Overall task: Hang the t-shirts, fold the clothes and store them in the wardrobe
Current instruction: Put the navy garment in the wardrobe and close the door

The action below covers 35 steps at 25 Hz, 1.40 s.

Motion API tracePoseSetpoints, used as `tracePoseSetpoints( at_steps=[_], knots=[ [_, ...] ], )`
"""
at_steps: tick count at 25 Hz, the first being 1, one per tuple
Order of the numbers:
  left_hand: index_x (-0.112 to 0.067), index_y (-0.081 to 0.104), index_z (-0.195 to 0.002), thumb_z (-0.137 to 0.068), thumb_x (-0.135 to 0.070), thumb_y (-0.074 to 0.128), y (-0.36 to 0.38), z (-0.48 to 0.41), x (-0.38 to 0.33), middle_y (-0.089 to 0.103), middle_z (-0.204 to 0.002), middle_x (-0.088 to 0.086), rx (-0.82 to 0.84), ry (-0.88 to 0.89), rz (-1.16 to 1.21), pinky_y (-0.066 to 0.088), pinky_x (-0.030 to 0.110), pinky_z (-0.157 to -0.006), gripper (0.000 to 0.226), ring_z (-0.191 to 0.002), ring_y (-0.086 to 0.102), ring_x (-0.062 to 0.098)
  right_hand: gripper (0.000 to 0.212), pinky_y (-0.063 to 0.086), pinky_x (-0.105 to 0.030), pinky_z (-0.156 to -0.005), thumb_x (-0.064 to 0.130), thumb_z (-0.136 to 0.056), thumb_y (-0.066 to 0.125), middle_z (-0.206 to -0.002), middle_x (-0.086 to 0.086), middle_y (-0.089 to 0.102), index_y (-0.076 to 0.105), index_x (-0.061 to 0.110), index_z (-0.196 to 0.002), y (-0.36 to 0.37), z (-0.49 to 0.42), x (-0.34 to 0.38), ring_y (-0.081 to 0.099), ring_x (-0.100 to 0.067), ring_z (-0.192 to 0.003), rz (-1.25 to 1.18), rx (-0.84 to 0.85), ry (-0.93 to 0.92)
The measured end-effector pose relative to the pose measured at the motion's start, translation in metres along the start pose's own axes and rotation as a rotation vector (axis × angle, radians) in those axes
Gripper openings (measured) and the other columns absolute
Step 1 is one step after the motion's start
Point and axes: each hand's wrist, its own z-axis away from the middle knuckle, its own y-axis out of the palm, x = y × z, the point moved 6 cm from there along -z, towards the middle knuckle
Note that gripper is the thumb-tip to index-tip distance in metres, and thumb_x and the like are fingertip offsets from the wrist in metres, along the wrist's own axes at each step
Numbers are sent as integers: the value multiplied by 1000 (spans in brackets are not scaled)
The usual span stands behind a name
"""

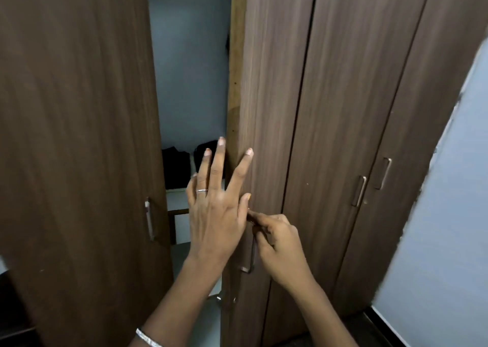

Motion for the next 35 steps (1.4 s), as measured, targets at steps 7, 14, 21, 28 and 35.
tracePoseSetpoints(
  at_steps=[7,14,21,28,35],
  knots=[
    [-20,3,-159,-82,-40,75,19,-17,95,-9,-167,2,22,-53,-337,12,66,-116,108,-153,-6,31,64,23,-18,-119,2,-92,58,-153,7,43,45,30,-147,100,-58,17,35,-10,-144,96,147,-47],
    [-14,-10,-157,-88,-31,69,63,-46,149,-16,-165,3,62,-67,-455,-4,66,-117,107,-152,-13,27,62,48,-30,-105,-1,-90,57,-146,-1,54,50,27,-145,148,-108,28,56,-18,-128,156,134,-28],
    [-15,-16,-156,-90,-44,62,88,-72,187,-24,-163,3,89,-9,-474,-7,66,-117,107,-151,-20,27,56,50,-30,-94,0,-93,49,-143,-6,56,51,23,-144,176,-140,42,63,-25,-116,255,128,19],
    [-15,-17,-156,-89,-55,59,105,-89,212,-25,-163,4,77,63,-530,-7,64,-117,109,-150,-20,28,46,47,-22,-94,6,-99,48,-136,-6,61,52,20,-143,191,-159,44,63,-21,-116,224,88,68],
    [-16,-16,-156,-89,-60,54,112,-92,220,-22,-164,3,63,110,-533,-9,62,-117,106,-151,-17,26,40,49,-30,-95,12,-99,52,-121,-6,69,57,16,-139,195,-166,49,65,-23,-112,203,-69,156]
  ],
)
